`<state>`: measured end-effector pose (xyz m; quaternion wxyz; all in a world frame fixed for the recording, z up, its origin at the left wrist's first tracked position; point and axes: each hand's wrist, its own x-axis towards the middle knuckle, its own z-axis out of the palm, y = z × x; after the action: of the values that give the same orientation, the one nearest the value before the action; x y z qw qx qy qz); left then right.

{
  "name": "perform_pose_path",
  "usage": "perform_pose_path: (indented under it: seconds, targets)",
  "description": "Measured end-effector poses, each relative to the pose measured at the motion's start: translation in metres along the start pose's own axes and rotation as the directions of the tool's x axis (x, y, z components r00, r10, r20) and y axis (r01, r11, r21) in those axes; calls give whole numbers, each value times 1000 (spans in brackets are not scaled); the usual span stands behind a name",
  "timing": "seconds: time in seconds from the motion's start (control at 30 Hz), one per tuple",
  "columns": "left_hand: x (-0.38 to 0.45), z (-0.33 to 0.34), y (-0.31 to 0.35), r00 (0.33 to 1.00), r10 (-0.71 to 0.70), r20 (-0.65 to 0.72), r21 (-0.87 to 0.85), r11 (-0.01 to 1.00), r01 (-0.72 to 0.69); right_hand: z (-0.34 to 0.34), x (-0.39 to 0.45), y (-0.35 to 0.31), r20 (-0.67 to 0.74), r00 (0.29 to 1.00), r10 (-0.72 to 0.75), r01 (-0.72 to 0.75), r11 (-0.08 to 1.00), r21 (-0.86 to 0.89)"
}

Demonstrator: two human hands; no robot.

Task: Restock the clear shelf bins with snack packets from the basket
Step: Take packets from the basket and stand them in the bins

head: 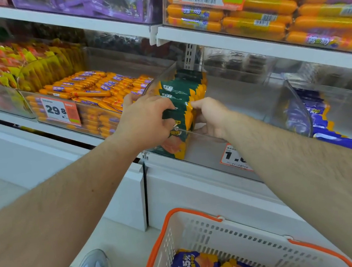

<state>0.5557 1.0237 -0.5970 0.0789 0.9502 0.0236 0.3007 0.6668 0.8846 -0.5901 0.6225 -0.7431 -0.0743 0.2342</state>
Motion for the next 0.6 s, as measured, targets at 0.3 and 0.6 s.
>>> perform_pose_path:
  seconds: [0.3,0.6]
  targets:
    - [9,0,-6,999,14,-35,-11,1000,-14,5,11,2,-214,973,-81,-10,920,-392]
    - [-3,16,-10,963,123,-238,72,991,-109,4,-4,-2,-132,859,-495,229,601,-765]
